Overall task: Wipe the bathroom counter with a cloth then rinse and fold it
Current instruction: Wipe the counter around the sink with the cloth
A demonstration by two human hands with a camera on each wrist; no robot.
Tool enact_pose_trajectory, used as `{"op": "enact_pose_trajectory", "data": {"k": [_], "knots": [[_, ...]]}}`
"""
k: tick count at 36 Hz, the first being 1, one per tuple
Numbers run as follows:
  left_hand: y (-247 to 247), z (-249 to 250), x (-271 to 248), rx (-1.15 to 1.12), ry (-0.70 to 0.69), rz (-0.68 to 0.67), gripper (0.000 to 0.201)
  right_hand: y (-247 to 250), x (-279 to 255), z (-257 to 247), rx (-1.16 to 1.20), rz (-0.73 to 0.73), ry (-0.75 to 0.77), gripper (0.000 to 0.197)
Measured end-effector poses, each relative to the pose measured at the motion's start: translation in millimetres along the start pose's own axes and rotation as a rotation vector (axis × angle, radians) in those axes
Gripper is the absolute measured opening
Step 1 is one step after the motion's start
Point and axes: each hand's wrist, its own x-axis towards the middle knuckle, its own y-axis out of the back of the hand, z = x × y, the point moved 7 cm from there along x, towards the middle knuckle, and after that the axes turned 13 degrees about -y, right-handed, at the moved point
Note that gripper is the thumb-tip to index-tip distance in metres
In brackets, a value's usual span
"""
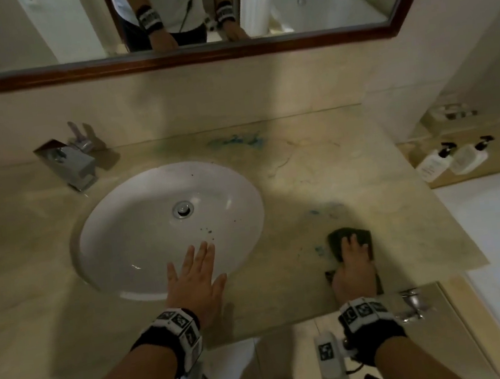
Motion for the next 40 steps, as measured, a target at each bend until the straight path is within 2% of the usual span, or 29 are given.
{"op": "enact_pose_trajectory", "data": {"k": [8, 11, 13, 16, 18, 19, 23, 25, 28, 32, 36, 38, 40], "knots": [[11.9, -5.2, -0.8, -0.005, -0.052, 0.008, 0.092, -30.2, -59.1, -78.6, 0.015, -0.139, 0.112, 0.061], [13.9, -12.4, -4.1, -0.003, -0.055, -0.007, 0.085, -35.8, -76.6, -103.1, 0.251, -0.182, 0.202, 0.059], [16.4, -17.6, -7.0, -0.007, -0.053, -0.009, 0.077, -30.9, -80.1, -109.3, 0.410, -0.229, 0.213, 0.049], [21.6, -25.2, -10.9, -0.002, -0.050, -0.002, 0.065, -14.2, -69.9, -100.6, 0.641, -0.365, 0.080, 0.046], [24.2, -30.1, -10.9, 0.009, -0.047, -0.004, 0.065, 4.0, -59.9, -87.1, 0.760, -0.393, 0.001, 0.046], [24.3, -32.4, -10.3, 0.012, -0.046, -0.007, 0.065, 14.3, -54.9, -78.4, 0.822, -0.382, -0.028, 0.048], [23.6, -34.8, -5.3, 0.010, -0.072, -0.007, 0.070, 43.4, -28.3, -29.8, 0.917, -0.188, -0.157, 0.046], [23.6, -35.0, -2.1, 0.008, -0.095, -0.003, 0.071, 43.5, -16.5, -13.6, 0.859, -0.093, -0.198, 0.044], [24.4, -34.5, 1.8, 0.000, -0.134, -0.003, 0.089, 35.9, -9.4, -6.4, 0.589, 0.013, -0.206, 0.046], [26.1, -40.2, 3.4, 0.001, -0.158, 0.012, 0.092, 2.0, -18.2, -17.9, 0.187, -0.009, -0.251, 0.061], [27.2, -52.7, 0.6, 0.011, -0.167, 0.007, 0.092, -13.8, -45.1, -47.9, 0.122, 0.074, -0.275, 0.065], [27.0, -62.2, 0.1, 0.017, -0.159, -0.002, 0.093, -20.2, -57.6, -65.8, 0.138, 0.116, -0.243, 0.063], [28.0, -71.6, -0.5, 0.017, -0.150, -0.011, 0.094, -29.5, -68.1, -82.9, 0.145, 0.098, -0.204, 0.064]]}}
